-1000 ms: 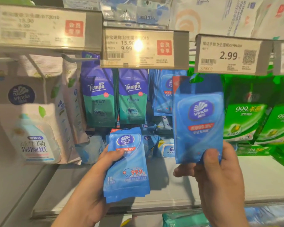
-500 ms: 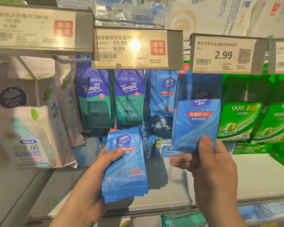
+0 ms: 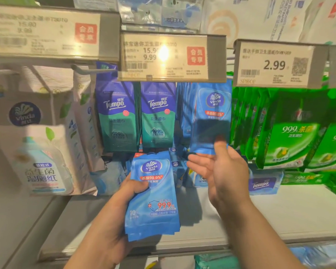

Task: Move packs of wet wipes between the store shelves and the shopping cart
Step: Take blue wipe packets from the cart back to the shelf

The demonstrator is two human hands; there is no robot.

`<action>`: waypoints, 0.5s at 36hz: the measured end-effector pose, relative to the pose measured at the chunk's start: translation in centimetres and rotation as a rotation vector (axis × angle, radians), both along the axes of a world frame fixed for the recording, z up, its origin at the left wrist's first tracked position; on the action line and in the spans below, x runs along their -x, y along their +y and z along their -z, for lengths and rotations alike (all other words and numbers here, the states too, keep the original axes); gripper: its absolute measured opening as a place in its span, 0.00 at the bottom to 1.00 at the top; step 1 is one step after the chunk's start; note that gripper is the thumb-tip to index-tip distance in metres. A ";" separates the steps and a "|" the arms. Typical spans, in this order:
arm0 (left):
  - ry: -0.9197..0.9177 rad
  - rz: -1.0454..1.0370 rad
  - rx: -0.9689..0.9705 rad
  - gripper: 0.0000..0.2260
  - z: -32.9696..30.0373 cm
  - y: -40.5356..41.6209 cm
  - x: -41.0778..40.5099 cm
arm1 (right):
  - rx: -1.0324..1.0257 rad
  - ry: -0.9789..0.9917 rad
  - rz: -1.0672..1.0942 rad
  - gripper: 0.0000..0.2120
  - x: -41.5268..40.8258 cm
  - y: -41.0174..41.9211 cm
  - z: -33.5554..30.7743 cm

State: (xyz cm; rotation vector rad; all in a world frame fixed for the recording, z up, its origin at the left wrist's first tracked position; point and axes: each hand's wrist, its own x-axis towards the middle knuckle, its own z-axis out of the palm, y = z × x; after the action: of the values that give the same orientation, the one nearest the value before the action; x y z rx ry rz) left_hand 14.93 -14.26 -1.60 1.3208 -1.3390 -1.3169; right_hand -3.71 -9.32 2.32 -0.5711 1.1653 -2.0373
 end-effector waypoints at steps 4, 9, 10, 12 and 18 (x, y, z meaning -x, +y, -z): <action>-0.083 0.139 -0.073 0.26 -0.2 -0.9 0.7 | -0.016 0.004 -0.003 0.14 0.0 -1.2 -0.1; 0.307 0.419 -0.219 0.36 -0.1 1.1 -0.6 | -0.022 -0.025 -0.028 0.17 0.1 -1.8 0.4; 0.337 0.406 -0.256 0.42 -0.2 1.4 -0.4 | -0.024 -0.037 -0.029 0.17 0.2 -1.8 0.5; 0.390 0.268 -0.312 0.42 -0.1 0.8 -0.3 | -0.016 -0.067 -0.024 0.17 0.2 -1.7 0.8; 0.641 0.313 -0.098 0.29 0.9 1.3 -0.8 | -0.060 -0.150 -0.045 0.07 0.5 -1.0 2.2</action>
State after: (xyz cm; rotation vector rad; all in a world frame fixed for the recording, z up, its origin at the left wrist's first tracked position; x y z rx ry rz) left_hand 15.72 -12.96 -2.48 0.6570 -1.0513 -1.8396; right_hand -4.21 -10.37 0.13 -0.4041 1.1110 -1.9643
